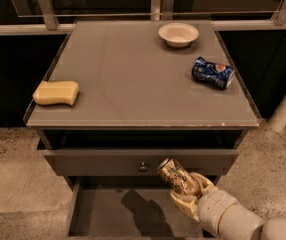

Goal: Place orange can into middle drawer

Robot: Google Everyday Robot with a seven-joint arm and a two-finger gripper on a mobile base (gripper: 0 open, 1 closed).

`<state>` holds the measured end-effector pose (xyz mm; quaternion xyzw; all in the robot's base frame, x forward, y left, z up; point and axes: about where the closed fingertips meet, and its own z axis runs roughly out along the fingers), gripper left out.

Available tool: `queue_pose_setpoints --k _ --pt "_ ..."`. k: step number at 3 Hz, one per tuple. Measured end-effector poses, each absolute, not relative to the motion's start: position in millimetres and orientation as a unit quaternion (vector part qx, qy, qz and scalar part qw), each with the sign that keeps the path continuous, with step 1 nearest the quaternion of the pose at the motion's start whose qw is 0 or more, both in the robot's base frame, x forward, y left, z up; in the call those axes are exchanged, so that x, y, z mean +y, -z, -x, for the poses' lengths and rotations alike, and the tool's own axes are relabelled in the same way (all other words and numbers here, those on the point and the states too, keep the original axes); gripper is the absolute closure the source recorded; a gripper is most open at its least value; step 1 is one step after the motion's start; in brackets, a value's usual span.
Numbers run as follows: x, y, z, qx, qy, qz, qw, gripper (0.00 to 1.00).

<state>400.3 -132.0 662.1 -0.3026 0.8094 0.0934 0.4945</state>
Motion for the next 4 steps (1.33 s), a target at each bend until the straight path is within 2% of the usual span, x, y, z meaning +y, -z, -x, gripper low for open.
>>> queue_pose_setpoints --k 2,3,4 --pt "-135 -588 -384 0.849 -0.154 0.243 0.444 1.0" --pt "-133 -584 -387 0.849 -0.155 0.25 0.439 1.0" --pt "-138 -540 -386 0.871 -0.171 0.211 0.409 1.0"
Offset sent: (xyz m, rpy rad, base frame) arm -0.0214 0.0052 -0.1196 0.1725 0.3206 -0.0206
